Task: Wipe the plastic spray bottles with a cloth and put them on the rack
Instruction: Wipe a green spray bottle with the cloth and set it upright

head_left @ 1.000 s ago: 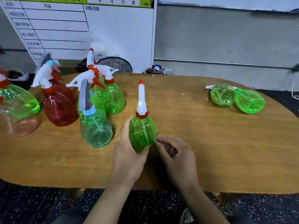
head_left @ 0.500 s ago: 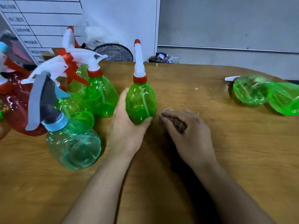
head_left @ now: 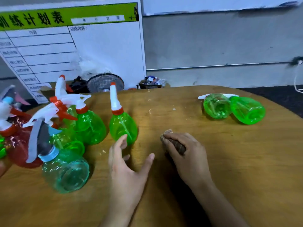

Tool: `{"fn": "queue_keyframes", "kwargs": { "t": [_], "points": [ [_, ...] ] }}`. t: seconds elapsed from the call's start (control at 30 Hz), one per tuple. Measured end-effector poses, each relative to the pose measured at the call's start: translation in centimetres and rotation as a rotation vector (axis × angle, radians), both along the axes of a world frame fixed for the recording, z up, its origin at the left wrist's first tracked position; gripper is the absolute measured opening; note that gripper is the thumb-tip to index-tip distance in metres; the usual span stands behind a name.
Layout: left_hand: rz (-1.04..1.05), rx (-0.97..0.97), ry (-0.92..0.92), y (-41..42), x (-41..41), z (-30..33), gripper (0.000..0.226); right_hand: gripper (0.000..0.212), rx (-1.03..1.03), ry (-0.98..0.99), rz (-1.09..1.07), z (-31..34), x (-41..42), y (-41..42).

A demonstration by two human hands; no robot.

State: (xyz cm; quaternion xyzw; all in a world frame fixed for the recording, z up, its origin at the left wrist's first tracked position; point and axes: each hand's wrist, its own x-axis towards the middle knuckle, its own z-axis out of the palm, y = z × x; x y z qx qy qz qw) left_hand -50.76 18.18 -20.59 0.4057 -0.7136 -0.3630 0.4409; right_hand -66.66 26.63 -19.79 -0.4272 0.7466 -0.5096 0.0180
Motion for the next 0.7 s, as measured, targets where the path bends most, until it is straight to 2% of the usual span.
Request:
{"fn": "queue_keyframes", "kwargs": {
  "t": [0.1,0.27,0.47,0.63,0.7],
  "points": [
    [-0.082,-0.021,-0.001,1.6,-3.2,0.1,0.081,0.018,-0.048,-0.011,-0.070,0.2,-2.2,2.5],
    [-0.232,-0.011,-0.038,3.0,-10.3,1.2,0.085,0.017,-0.057,-0.043,-0.258,-0.1,-7.5,6.7],
    [-0.400,-0.063,-0.174,3.0,-19.1,2.4,0.095,0.018,-0.109,-0.125,-0.495,-0.7,-12.4,9.6],
    [-0.445,-0.194,-0.229,2.5,-26.8,2.8,0.105,0.018,-0.147,-0.184,-0.545,-1.4,-14.2,9.8],
    [-0.430,-0.264,-0.308,2.8,-29.1,2.5,0.107,0.020,-0.161,-0.206,-0.547,-1.5,-14.7,9.6]
  ]
}}
